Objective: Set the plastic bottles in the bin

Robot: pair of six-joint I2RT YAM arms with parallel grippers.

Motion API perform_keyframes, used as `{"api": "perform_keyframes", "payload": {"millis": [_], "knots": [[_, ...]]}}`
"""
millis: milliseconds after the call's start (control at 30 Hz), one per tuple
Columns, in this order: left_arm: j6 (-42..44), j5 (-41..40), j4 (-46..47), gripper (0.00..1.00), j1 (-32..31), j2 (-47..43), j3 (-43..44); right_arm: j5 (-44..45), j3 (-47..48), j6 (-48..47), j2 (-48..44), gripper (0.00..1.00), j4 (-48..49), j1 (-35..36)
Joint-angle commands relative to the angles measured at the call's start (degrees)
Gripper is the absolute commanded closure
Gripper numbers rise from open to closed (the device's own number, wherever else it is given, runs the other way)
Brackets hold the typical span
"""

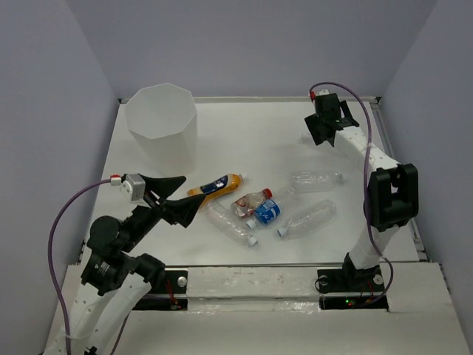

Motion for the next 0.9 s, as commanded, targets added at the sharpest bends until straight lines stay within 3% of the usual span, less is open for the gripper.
{"api": "perform_keyframes", "payload": {"millis": [0, 167, 600, 733, 867], "knots": [[0.96, 0.00, 1.48, 0.01, -0.34, 1.71, 1.77, -1.62, 3.16, -5.52, 3.17, 0.00, -0.13, 0.71], [1.05, 0.44, 1.83, 0.01, -0.34, 3.55, 1.86, -8.12, 6.23, -10.01, 7.22, 0.00, -1.18, 1.24], [1.57, -0.36, 1.57, 0.01, -0.17, 7.86, 2.13, -14.29, 18.80, -14.76, 24.54, 0.01, -1.97, 0.19], [1.66, -0.36, 1.66, 0.01, 0.10, 9.09, 2.22, -15.96, 20.20, -15.72, 25.85, 0.12, -1.88, -1.13], [1.66, -0.36, 1.57, 0.01, 0.63, 10.06, 2.30, -16.66, 20.65, -16.26, 26.04, 0.15, -1.62, -3.58]]}}
